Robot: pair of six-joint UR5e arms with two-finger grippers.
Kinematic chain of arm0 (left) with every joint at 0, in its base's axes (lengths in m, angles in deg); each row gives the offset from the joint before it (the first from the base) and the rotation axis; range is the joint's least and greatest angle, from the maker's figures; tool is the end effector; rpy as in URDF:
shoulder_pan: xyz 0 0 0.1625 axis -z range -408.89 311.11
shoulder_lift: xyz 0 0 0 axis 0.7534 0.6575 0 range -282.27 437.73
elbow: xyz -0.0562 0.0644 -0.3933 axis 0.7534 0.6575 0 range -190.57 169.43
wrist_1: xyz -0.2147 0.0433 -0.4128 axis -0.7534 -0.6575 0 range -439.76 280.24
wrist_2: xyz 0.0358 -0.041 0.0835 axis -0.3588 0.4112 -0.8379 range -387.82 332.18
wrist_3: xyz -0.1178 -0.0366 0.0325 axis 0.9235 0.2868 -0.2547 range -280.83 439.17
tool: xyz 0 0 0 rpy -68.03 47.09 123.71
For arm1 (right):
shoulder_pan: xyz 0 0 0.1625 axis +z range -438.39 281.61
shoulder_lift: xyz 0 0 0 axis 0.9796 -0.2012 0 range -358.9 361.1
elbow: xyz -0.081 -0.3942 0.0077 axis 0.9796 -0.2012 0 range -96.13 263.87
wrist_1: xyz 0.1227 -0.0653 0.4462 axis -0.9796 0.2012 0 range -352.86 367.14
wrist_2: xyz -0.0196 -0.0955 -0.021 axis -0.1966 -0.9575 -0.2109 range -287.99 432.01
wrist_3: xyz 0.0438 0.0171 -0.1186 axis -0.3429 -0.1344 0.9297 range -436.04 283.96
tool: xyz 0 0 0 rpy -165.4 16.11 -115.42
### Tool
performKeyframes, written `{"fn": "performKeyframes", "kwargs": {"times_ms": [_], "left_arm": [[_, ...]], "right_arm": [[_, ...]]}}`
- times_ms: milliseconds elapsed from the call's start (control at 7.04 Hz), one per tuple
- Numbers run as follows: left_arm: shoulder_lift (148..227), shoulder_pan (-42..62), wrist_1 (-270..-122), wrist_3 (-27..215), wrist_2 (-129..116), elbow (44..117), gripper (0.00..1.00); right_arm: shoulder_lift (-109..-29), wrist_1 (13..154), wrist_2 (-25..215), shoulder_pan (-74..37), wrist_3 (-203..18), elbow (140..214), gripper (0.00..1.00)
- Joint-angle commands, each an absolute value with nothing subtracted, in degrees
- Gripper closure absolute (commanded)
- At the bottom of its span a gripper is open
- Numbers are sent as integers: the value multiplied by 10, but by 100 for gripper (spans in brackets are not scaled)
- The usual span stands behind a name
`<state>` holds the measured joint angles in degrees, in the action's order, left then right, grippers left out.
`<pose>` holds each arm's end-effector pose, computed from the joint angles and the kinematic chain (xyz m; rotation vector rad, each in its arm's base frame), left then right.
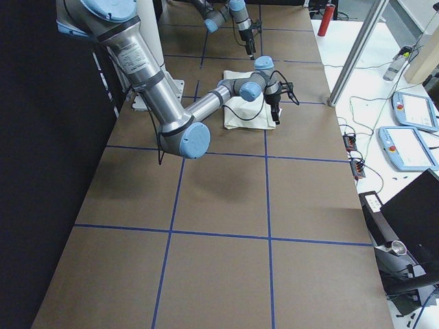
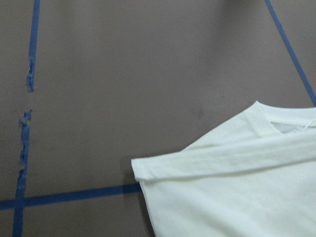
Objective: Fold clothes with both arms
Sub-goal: 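Lay the hem down near the collar and open both grippers, then lower the left gripper to the folded shirt's side edge and grasp it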
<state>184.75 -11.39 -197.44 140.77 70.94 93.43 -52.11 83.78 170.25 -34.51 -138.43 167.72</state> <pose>0.4552 -0.4928 0.2969 0.4392 0.9336 -0.0660 -0.4868 -0.6277 0.2781 0.3376 -0.7034 0.2144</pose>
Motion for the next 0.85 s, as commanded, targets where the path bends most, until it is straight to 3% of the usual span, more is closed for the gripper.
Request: {"fn": "performKeyframes", "kwargs": {"times_ms": [0, 142, 710], "left_arm": [[1782, -181, -2037, 1488, 677, 957, 37], [1779, -213, -2044, 1519, 661, 957, 48], [1777, -244, -2044, 1533, 660, 953, 47]], "right_arm": [[-523, 836, 1703, -344, -1384, 1681, 0], [-522, 836, 1703, -344, -1384, 1681, 0], [-524, 836, 1703, -345, -1384, 1681, 0]]}}
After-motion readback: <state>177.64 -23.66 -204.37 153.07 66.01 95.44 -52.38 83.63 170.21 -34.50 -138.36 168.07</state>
